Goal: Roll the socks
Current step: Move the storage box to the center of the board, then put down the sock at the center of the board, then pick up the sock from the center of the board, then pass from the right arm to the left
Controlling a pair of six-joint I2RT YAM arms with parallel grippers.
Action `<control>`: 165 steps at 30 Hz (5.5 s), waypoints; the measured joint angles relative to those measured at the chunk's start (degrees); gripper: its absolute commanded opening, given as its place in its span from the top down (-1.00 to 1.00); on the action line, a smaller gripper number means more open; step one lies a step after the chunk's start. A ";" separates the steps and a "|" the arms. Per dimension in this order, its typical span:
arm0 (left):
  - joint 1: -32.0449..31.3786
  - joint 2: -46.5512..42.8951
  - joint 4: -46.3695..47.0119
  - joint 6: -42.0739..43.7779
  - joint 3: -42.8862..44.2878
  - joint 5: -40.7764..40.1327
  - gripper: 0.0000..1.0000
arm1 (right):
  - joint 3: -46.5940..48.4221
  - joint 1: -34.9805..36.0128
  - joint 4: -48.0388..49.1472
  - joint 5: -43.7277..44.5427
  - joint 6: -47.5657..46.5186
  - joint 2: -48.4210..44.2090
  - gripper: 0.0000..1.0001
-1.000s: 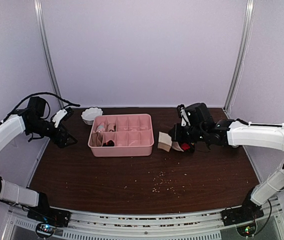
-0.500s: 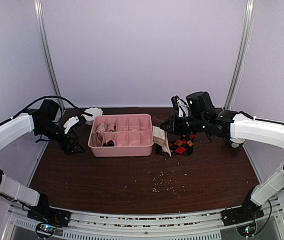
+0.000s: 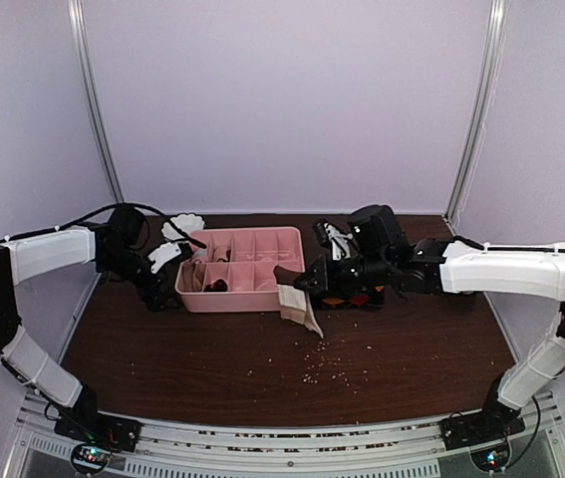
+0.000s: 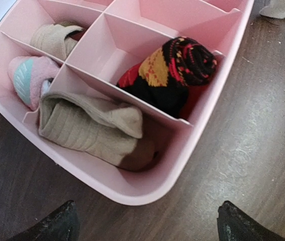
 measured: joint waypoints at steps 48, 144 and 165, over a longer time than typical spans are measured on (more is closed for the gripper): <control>-2.34 -8.90 -10.47 0.55 7.08 6.71 -0.96 | 18.03 0.96 -6.12 2.91 -7.30 7.98 1.00; -23.02 -10.23 -9.07 9.84 -7.15 4.50 -0.96 | -16.20 19.23 29.97 3.32 -8.52 20.63 1.00; -41.64 6.36 7.48 15.34 -7.78 -2.25 -0.01 | -21.35 13.79 51.08 -7.89 16.85 23.34 1.00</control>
